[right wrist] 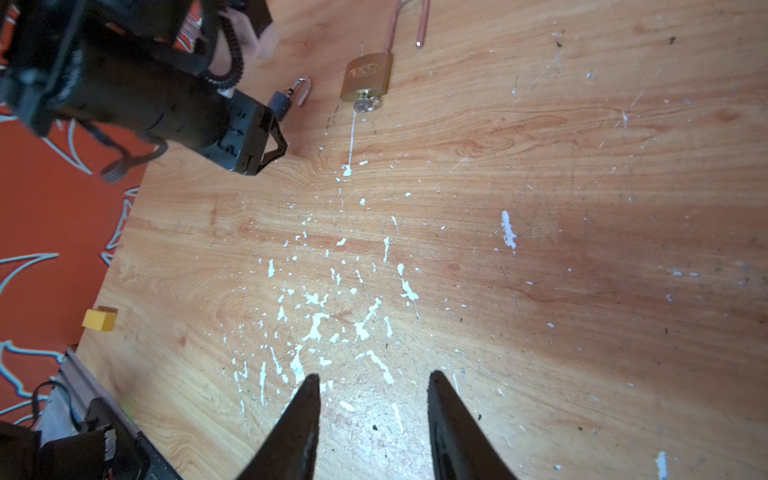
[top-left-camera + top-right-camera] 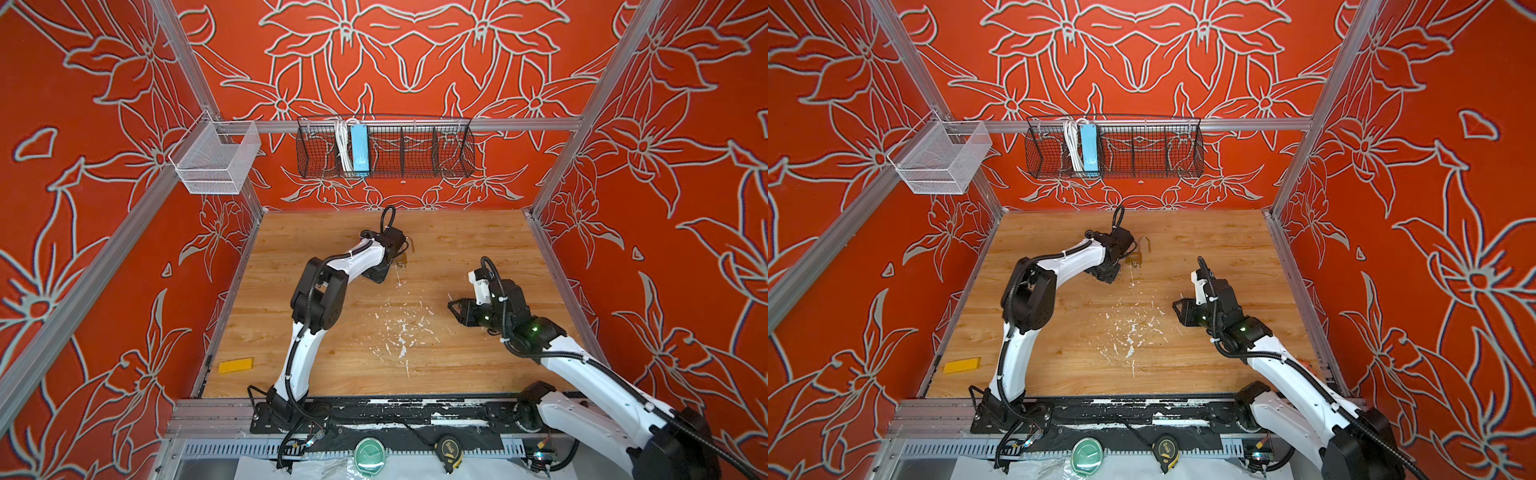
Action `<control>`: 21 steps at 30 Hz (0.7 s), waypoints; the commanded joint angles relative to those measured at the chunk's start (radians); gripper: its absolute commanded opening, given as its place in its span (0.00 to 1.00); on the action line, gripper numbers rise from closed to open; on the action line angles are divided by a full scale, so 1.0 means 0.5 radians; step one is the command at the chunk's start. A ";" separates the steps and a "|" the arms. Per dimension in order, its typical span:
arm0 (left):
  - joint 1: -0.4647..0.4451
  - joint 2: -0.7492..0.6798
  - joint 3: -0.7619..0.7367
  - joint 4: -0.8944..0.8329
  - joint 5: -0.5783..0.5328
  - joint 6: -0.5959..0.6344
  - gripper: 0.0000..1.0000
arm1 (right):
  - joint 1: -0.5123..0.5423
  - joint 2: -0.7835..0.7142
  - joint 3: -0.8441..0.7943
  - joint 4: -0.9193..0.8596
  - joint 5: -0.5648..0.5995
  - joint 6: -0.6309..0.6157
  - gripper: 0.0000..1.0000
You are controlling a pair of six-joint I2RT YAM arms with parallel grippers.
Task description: Unlock with the key
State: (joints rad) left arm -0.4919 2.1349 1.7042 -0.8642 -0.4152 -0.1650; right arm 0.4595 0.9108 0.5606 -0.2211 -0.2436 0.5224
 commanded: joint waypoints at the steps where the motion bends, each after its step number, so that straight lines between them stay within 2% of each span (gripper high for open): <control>1: -0.008 -0.499 -0.367 0.296 0.269 -0.188 0.65 | -0.011 -0.027 0.075 -0.145 -0.041 -0.063 0.48; 2: -0.009 -0.626 -0.510 0.381 0.290 -0.225 0.69 | -0.015 -0.034 0.080 -0.177 -0.020 -0.079 0.53; 4: -0.007 -0.961 -0.826 0.524 0.270 -0.317 0.98 | -0.047 -0.063 0.079 -0.242 0.069 -0.107 0.81; 5: -0.007 -1.096 -0.972 0.564 0.216 -0.378 0.97 | -0.078 -0.077 0.090 -0.286 0.140 -0.111 0.97; 8: -0.007 -1.524 -1.329 0.551 -0.107 -0.513 0.97 | -0.243 -0.136 0.134 -0.353 0.295 -0.151 0.98; 11: -0.007 -1.929 -1.616 0.465 -0.573 -0.603 0.98 | -0.427 -0.179 0.104 -0.291 0.496 -0.191 0.98; 15: 0.002 -2.439 -2.152 0.861 -1.056 -0.381 0.97 | -0.554 -0.294 -0.216 0.080 1.112 -0.285 0.98; 17: 0.008 -2.595 -2.473 1.322 -1.078 -0.041 0.97 | -0.614 -0.348 -0.322 0.207 1.317 -0.261 0.98; 18: 0.012 -2.656 -2.602 1.513 -1.062 0.078 0.97 | -0.649 -0.373 -0.331 0.193 1.312 -0.332 0.98; 21: 0.088 -2.765 -2.878 1.960 -0.967 0.162 0.97 | -0.654 -0.412 -0.442 0.443 1.384 -0.659 0.99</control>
State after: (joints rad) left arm -0.4770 0.7773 0.3424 -0.1955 -0.8570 -0.1917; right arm 0.1379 0.7284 0.3634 -0.1505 0.3138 0.3367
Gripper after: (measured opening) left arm 0.974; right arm 0.985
